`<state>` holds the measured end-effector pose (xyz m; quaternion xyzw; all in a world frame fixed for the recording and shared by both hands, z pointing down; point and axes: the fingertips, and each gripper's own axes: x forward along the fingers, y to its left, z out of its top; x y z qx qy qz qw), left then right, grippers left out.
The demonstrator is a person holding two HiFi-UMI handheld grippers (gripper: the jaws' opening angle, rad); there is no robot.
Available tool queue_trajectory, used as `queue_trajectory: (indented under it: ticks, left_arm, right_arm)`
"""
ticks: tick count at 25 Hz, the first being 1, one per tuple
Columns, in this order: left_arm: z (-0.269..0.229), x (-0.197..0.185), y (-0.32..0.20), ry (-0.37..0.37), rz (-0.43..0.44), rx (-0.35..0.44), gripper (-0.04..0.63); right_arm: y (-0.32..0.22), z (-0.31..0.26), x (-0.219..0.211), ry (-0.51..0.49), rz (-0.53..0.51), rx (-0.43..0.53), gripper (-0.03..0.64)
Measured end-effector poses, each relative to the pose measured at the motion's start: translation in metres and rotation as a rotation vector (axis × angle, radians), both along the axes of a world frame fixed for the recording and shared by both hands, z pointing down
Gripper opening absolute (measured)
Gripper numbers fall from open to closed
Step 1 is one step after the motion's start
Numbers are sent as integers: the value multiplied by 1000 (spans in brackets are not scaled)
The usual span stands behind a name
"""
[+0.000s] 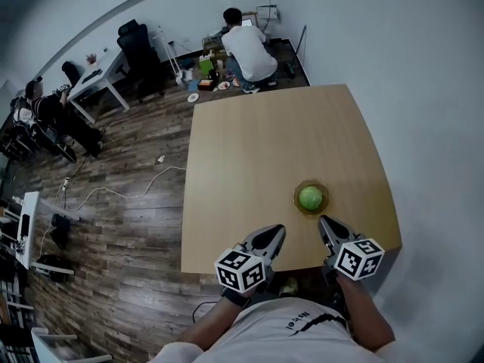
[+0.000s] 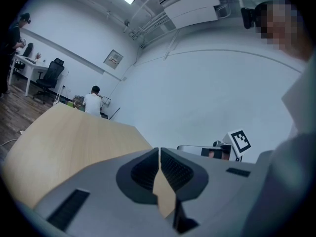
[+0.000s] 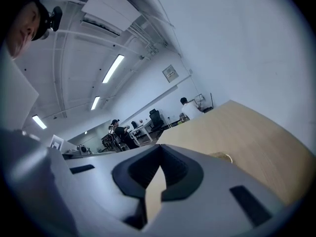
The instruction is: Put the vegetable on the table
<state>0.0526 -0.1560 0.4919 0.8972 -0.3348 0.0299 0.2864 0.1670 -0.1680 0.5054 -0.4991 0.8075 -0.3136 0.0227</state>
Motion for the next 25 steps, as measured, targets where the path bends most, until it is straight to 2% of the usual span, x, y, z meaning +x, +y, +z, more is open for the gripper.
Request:
queue_trajectory:
  ticks: [8,25]
  left_arm:
    - [-21,2,7,-14,-15,66,21]
    - [-26,8,16,-21,-5,68,20]
  right_arm:
    - [16,-30,-8,136,-20,119,14]
    - [22,-35,-10,185,-28,141,14]
